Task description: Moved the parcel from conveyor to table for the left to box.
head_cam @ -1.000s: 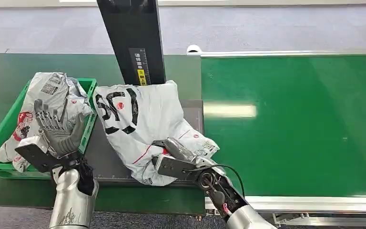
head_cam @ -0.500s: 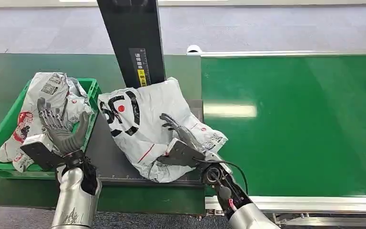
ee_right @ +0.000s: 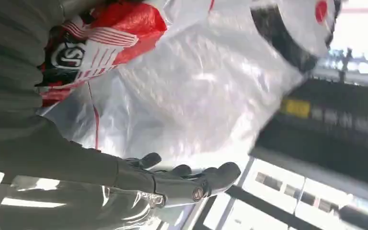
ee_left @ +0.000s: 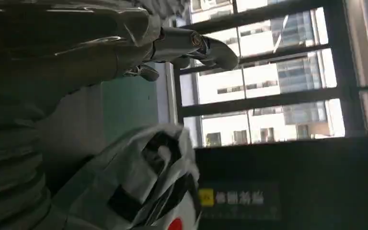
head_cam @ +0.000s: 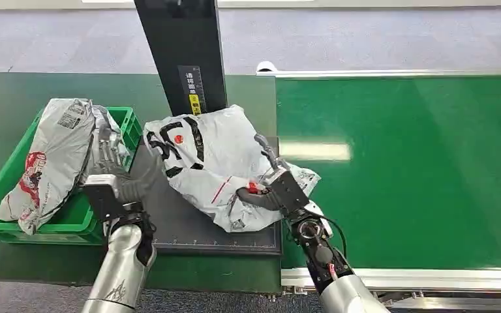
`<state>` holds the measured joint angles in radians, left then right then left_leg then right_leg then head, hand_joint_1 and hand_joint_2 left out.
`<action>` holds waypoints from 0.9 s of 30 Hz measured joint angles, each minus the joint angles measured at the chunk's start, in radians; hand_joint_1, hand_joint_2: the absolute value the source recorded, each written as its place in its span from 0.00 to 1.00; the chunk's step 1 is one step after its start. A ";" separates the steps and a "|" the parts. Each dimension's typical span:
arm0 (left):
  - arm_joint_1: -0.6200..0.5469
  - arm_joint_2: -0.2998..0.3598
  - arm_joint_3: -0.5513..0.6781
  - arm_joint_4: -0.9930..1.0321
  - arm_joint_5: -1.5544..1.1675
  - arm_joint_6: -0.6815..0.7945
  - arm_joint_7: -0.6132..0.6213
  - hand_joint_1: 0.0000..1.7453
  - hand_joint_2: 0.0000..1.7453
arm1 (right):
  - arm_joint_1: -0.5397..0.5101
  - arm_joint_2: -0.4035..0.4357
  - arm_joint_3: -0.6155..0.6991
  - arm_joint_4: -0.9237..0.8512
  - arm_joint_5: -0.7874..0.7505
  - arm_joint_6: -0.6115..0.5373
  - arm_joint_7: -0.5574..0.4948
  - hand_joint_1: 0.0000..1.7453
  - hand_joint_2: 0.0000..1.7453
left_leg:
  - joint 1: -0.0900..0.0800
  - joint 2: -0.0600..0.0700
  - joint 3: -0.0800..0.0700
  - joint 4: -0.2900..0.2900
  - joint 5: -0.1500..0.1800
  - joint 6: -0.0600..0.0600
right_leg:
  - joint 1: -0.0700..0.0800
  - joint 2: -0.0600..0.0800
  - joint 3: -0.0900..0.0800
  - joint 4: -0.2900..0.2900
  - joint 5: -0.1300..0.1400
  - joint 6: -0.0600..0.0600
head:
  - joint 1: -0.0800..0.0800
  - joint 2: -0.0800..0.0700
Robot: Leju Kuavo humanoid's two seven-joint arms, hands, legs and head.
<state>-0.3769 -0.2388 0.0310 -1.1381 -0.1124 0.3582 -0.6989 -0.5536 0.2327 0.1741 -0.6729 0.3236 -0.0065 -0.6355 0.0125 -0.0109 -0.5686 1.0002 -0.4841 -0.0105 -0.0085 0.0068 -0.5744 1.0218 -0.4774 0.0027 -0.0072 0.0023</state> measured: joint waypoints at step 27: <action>-0.155 0.011 -0.321 0.501 -0.501 0.216 0.116 1.00 1.00 | -0.030 -0.014 -0.140 0.014 -0.007 -0.009 0.032 0.00 1.00 | 0.000 0.001 -0.001 0.000 0.000 0.000 | 0.000 0.002 -0.002 0.000 0.000 0.000 | 0.000 0.000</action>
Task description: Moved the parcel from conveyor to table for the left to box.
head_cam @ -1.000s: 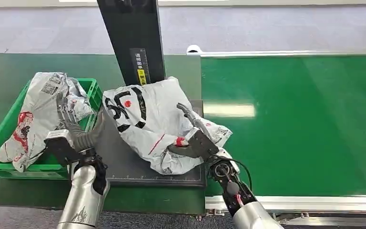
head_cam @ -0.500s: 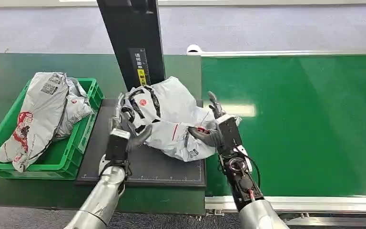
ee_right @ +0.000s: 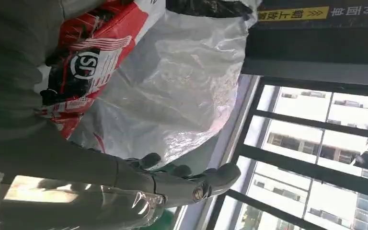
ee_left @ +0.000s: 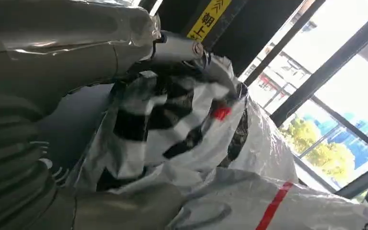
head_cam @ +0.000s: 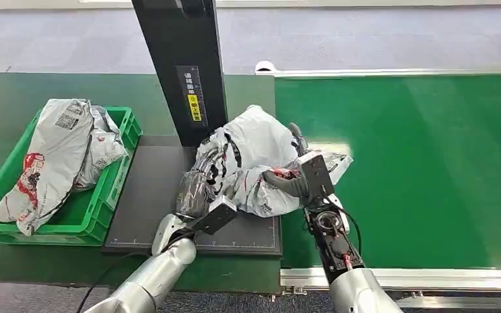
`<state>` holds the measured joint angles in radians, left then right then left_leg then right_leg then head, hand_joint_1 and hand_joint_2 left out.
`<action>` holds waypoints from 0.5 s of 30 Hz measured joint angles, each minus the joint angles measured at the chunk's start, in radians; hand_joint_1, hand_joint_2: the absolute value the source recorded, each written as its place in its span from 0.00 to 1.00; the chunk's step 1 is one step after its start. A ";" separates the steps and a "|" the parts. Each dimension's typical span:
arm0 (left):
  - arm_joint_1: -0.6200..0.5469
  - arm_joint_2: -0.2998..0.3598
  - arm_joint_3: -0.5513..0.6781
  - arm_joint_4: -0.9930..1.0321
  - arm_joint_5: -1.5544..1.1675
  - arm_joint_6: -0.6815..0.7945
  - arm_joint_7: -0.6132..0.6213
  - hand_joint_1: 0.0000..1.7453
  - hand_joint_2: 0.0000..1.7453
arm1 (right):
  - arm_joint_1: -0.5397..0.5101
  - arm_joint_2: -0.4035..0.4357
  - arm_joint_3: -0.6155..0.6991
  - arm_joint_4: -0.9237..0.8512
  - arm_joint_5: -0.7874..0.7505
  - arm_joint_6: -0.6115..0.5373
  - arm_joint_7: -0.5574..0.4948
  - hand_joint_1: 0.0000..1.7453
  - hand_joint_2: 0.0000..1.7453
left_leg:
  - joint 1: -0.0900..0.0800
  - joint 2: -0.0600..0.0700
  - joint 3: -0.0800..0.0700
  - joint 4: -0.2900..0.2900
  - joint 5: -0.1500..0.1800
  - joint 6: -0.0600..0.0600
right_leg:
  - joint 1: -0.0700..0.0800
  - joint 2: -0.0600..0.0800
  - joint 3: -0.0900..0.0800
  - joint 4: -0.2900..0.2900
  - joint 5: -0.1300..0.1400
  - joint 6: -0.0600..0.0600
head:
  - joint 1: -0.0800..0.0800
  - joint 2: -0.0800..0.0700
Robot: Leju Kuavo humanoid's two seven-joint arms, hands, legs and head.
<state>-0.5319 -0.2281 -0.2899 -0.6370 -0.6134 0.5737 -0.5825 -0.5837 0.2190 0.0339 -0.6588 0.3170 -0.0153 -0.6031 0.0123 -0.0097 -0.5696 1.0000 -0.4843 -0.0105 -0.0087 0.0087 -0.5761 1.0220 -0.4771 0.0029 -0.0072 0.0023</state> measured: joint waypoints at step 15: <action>0.015 -0.007 0.070 -0.050 0.132 0.026 -0.113 1.00 1.00 | -0.006 0.000 -0.002 0.019 0.015 0.001 0.000 0.00 1.00 | 0.000 0.000 0.000 0.000 0.000 0.000 | 0.000 0.000 0.000 0.000 0.000 0.000 | 0.000 0.000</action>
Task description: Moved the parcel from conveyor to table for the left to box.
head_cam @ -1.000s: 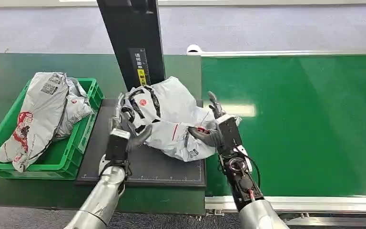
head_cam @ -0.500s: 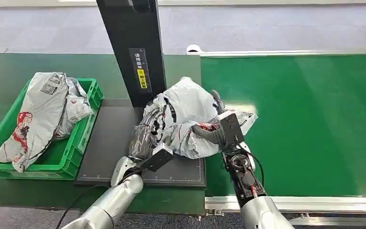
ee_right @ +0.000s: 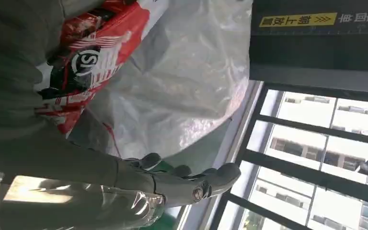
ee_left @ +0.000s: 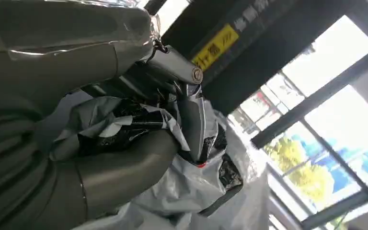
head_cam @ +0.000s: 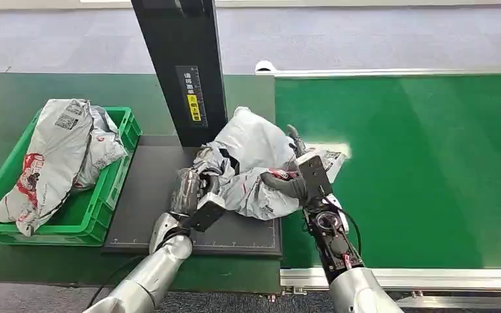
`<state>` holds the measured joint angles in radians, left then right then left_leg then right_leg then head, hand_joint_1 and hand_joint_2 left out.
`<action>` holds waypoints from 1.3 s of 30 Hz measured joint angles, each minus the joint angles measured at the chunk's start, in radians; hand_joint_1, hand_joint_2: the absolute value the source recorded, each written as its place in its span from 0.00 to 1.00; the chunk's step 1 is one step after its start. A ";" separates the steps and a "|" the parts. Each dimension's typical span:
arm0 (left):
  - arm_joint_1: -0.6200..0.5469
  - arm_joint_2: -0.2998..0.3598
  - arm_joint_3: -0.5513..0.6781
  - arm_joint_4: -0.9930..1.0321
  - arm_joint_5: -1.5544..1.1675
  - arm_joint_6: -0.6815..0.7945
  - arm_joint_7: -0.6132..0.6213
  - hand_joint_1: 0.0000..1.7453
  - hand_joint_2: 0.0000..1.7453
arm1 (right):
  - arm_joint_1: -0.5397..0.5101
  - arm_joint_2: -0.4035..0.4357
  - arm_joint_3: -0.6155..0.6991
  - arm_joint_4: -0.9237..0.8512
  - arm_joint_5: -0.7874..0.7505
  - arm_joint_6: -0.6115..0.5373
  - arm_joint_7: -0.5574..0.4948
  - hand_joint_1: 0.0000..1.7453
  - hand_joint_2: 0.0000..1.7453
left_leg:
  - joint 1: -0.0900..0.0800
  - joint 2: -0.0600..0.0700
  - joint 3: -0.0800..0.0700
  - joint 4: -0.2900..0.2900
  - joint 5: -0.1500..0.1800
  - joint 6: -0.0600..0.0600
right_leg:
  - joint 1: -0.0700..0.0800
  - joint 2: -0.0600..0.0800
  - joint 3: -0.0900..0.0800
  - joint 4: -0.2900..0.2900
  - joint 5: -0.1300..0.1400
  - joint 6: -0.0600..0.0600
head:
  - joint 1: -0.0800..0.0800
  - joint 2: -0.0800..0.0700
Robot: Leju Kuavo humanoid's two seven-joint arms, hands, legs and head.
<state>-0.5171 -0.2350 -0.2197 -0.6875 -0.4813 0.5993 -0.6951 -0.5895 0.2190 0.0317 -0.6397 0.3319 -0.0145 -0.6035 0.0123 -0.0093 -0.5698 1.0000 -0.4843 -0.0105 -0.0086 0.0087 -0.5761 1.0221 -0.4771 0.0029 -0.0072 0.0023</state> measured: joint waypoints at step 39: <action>0.167 -0.034 0.664 -1.124 -0.166 0.096 -0.003 1.00 1.00 | 0.019 -0.010 -0.007 0.003 -0.005 -0.032 0.000 0.00 1.00 | 0.000 0.002 -0.001 0.000 0.001 0.000 | 0.001 0.001 -0.001 0.000 0.000 0.000 | 0.000 0.000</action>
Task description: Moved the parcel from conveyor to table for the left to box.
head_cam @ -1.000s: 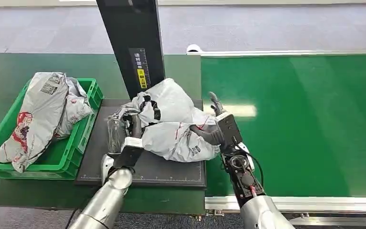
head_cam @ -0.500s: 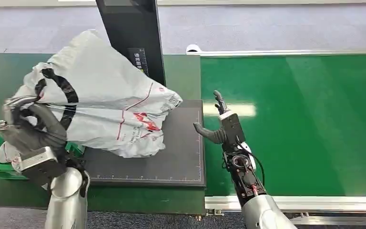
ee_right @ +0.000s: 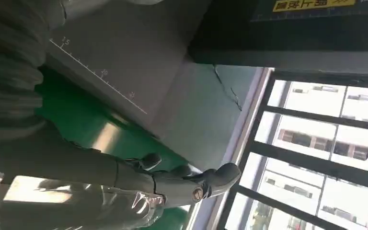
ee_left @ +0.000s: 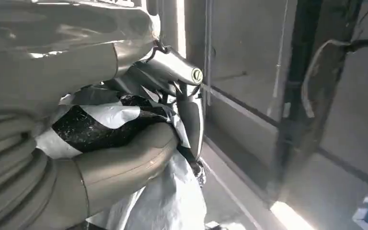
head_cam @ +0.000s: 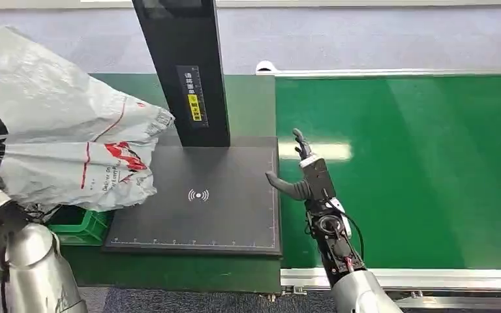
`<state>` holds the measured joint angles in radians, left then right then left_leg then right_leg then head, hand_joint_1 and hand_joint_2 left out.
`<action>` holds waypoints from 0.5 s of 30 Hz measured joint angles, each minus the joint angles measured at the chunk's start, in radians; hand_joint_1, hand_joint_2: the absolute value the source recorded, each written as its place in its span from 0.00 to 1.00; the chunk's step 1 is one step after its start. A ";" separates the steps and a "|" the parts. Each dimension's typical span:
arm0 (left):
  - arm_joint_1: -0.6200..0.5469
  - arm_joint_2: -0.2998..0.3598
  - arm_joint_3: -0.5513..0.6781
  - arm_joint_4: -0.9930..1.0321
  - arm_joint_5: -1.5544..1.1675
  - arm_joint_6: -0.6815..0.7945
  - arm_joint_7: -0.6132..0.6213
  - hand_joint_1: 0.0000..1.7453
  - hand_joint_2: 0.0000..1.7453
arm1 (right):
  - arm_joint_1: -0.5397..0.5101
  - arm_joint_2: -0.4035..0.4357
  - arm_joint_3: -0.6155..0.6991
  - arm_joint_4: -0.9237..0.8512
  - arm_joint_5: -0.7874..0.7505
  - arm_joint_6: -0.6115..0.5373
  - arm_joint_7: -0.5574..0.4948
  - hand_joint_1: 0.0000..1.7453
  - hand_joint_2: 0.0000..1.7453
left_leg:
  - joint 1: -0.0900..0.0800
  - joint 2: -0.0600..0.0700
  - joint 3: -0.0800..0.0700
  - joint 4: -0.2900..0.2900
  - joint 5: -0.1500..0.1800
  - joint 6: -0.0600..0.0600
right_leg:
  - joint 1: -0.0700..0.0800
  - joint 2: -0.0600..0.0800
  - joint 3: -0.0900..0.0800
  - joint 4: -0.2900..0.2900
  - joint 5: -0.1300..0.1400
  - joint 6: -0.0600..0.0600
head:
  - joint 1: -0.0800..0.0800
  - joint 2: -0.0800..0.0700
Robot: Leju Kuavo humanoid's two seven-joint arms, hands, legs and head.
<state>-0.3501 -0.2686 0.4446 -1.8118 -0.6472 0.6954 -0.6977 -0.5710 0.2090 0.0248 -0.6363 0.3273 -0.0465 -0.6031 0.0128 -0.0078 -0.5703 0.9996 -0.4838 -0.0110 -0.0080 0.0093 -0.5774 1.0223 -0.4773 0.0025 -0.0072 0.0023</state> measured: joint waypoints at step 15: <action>-0.178 0.013 0.318 0.381 -0.241 0.000 0.000 1.00 1.00 | 0.011 0.003 -0.001 -0.011 0.026 0.019 0.000 0.00 1.00 | 0.000 -0.001 0.000 0.000 0.000 0.000 | 0.000 0.000 0.000 0.000 0.000 0.000 | 0.000 0.000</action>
<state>-0.5282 -0.2552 0.7626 -1.4304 -0.8881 0.6950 -0.6977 -0.5599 0.2125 0.0240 -0.6474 0.3533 -0.0275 -0.6035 0.0127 -0.0084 -0.5707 0.9996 -0.4838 -0.0110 -0.0081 0.0090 -0.5774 1.0224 -0.4772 0.0026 -0.0072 0.0023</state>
